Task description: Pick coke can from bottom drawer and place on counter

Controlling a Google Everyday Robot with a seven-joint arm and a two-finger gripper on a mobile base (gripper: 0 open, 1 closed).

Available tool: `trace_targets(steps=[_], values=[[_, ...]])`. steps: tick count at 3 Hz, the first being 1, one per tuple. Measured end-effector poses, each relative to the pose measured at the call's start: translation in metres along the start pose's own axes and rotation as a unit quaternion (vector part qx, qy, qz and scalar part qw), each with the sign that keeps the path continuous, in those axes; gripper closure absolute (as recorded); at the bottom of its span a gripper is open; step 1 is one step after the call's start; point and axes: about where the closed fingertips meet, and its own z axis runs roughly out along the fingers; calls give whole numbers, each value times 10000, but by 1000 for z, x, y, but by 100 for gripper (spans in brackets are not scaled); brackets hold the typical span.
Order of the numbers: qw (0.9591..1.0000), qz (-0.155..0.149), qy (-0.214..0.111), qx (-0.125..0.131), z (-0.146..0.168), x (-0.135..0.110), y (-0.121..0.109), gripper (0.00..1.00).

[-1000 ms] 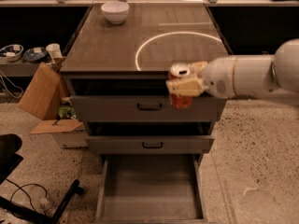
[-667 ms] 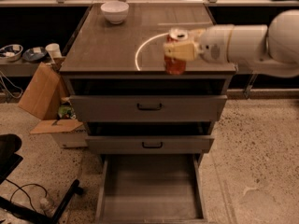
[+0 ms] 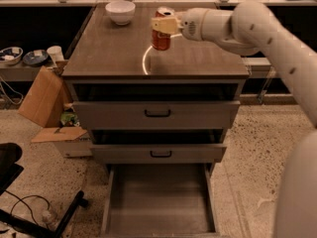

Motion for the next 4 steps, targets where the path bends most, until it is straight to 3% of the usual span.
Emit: trace_targets(steps=[1,2,3,4], values=[[9992,173,292,-208,73,23,-16,100],[9986,-55,445,-288,126,9,-10,100],[9988,-159,377,-279,132,-6,-8,82],[9988,-152,382,-282,132,-5,-8,59]])
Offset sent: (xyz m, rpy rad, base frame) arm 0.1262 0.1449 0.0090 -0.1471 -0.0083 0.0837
